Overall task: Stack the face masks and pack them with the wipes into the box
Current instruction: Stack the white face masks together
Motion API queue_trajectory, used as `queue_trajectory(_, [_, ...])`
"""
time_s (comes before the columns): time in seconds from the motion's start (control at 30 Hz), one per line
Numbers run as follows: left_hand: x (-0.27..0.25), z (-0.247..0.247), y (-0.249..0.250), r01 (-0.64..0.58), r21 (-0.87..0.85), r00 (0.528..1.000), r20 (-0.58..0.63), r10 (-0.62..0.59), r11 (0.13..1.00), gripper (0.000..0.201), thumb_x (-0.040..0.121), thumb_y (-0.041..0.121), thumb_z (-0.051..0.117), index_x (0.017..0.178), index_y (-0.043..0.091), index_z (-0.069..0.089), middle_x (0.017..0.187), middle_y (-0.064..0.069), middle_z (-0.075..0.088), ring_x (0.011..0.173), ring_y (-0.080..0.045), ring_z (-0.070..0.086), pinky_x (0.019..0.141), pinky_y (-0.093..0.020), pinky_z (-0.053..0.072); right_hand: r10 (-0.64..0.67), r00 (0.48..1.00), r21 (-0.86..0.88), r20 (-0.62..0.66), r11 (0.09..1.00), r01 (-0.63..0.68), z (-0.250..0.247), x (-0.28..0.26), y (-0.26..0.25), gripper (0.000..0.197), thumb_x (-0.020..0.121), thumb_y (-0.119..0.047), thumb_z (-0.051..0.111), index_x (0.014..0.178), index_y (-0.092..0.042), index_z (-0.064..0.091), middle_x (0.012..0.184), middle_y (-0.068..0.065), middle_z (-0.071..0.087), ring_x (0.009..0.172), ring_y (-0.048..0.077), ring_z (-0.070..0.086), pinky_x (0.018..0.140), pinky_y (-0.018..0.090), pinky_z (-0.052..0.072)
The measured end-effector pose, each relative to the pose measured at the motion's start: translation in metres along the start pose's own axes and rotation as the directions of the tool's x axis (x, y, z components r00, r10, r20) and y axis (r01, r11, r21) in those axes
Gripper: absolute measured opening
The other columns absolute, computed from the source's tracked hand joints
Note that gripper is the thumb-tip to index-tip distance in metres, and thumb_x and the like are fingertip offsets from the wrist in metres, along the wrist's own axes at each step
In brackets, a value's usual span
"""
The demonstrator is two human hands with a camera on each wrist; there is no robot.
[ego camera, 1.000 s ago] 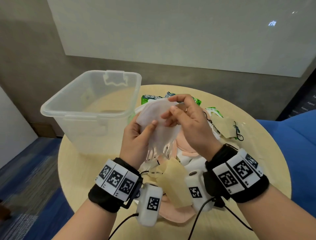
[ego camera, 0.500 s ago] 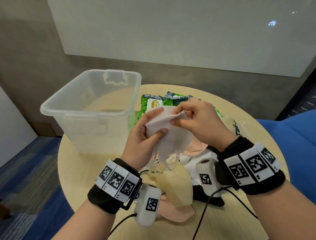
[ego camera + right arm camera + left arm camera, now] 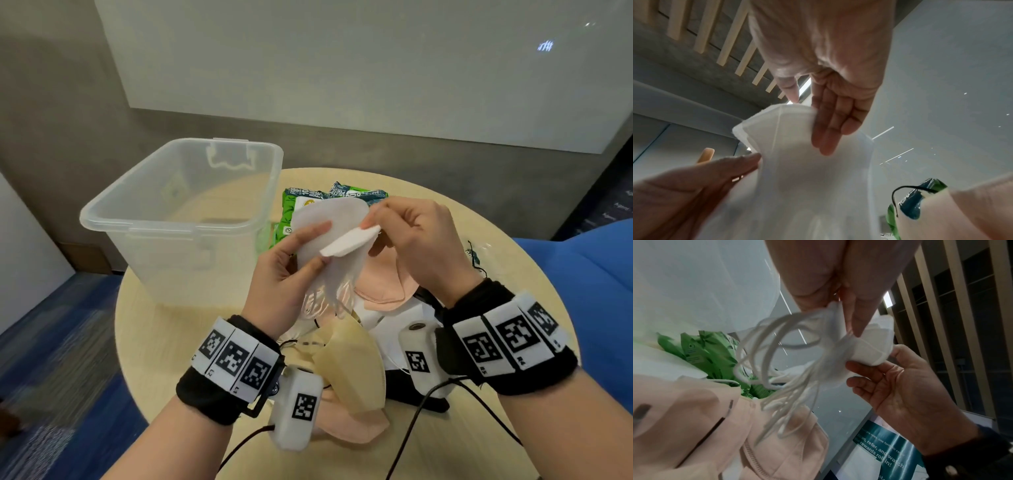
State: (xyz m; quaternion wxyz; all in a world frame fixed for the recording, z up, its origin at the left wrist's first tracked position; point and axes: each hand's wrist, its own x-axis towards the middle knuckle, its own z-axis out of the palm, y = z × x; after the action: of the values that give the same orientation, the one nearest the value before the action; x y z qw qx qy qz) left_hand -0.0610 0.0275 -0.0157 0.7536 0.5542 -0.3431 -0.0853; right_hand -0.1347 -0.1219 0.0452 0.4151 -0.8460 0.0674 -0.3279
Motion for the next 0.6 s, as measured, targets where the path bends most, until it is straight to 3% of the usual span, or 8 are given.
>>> queue_trajectory(0.07, [0.001, 0.0, 0.001, 0.021, -0.013, 1.0, -0.014, -0.022, 1.0, 0.038, 0.079, 0.005, 0.067, 0.11, 0.025, 0.06, 0.118, 0.004, 0.061, 0.111, -0.009, 0.058, 0.097, -0.024, 0.047, -0.036, 0.997, -0.018, -0.063, 0.999, 0.035, -0.003, 0.002, 0.002, 0.035, 0.079, -0.037, 0.068, 0.061, -0.007, 0.064, 0.047, -0.001, 0.056, 0.042, 0.003, 0.051, 0.053, 0.02, 0.038])
queue_trajectory(0.13, [0.002, 0.001, 0.003, 0.051, -0.035, 0.998, -0.03, -0.052, 0.998, 0.041, 0.073, 0.014, 0.065, 0.113, 0.023, 0.058, 0.121, 0.002, 0.059, 0.11, -0.008, 0.057, 0.095, -0.02, 0.047, -0.059, 0.996, -0.067, -0.07, 0.996, 0.055, -0.007, 0.005, 0.004, 0.026, 0.073, -0.027, 0.078, 0.056, -0.019, 0.06, 0.042, -0.009, 0.044, 0.041, 0.005, 0.04, 0.05, 0.015, 0.03])
queue_trajectory(0.23, [0.006, 0.0, 0.002, 0.107, -0.002, 0.989, -0.098, -0.107, 0.994, 0.052, 0.072, 0.03, 0.057, 0.123, 0.017, 0.054, 0.126, -0.002, 0.056, 0.116, -0.012, 0.054, 0.095, -0.02, 0.046, -0.05, 0.982, 0.08, 0.184, 0.996, 0.036, -0.013, 0.006, 0.001, 0.022, 0.069, -0.01, 0.08, 0.063, -0.019, 0.061, 0.054, -0.005, 0.055, 0.054, 0.005, 0.046, 0.059, 0.022, 0.04])
queue_trajectory(0.3, [0.008, -0.001, 0.002, 0.136, -0.028, 0.982, -0.131, -0.138, 0.99, 0.055, 0.07, 0.045, 0.056, 0.117, 0.017, 0.059, 0.125, -0.007, 0.059, 0.119, -0.021, 0.053, 0.102, -0.034, 0.043, -0.085, 0.916, 0.238, 0.392, 0.971, -0.011, -0.016, 0.004, -0.004, 0.023, 0.071, 0.005, 0.074, 0.069, -0.013, 0.059, 0.065, -0.006, 0.061, 0.064, 0.006, 0.054, 0.067, 0.019, 0.046])
queue_trajectory(0.33, [0.008, 0.0, 0.002, 0.145, -0.062, 0.981, -0.123, -0.152, 0.987, 0.056, 0.069, 0.05, 0.054, 0.112, 0.016, 0.061, 0.121, -0.011, 0.062, 0.115, -0.025, 0.056, 0.1, -0.04, 0.044, -0.101, 0.882, 0.275, 0.46, 0.961, -0.033, -0.017, 0.003, -0.006, 0.025, 0.072, 0.01, 0.07, 0.072, -0.011, 0.057, 0.068, -0.006, 0.059, 0.067, 0.006, 0.055, 0.068, 0.017, 0.046])
queue_trajectory(0.4, [0.006, 0.002, 0.004, 0.167, -0.162, 0.98, -0.079, -0.182, 0.972, 0.052, 0.073, 0.048, 0.052, 0.107, 0.011, 0.065, 0.109, -0.013, 0.067, 0.102, -0.026, 0.063, 0.087, -0.038, 0.052, -0.114, 0.836, 0.309, 0.537, 0.949, -0.069, -0.018, 0.002, -0.011, 0.027, 0.076, 0.013, 0.065, 0.077, -0.01, 0.052, 0.074, -0.001, 0.055, 0.071, 0.007, 0.053, 0.069, 0.018, 0.046])
queue_trajectory(0.47, [0.003, 0.002, 0.004, 0.197, -0.275, 0.978, -0.013, -0.209, 0.941, 0.048, 0.075, 0.046, 0.053, 0.102, 0.01, 0.069, 0.104, -0.013, 0.07, 0.098, -0.025, 0.065, 0.079, -0.036, 0.053, -0.096, 0.823, 0.289, 0.559, 0.953, -0.085, -0.017, 0.003, -0.01, 0.029, 0.078, 0.012, 0.063, 0.082, -0.013, 0.049, 0.074, -0.002, 0.051, 0.069, 0.006, 0.049, 0.067, 0.017, 0.045])
queue_trajectory(0.6, [0.001, 0.002, 0.007, 0.137, -0.237, 0.99, -0.01, -0.143, 0.962, 0.047, 0.073, 0.043, 0.065, 0.102, 0.007, 0.068, 0.105, -0.021, 0.067, 0.101, -0.035, 0.063, 0.087, -0.044, 0.052, -0.019, 0.871, 0.085, 0.492, 0.996, -0.027, -0.011, 0.007, -0.002, 0.031, 0.082, 0.001, 0.065, 0.089, -0.023, 0.047, 0.067, -0.013, 0.05, 0.066, 0.004, 0.043, 0.068, 0.026, 0.038])
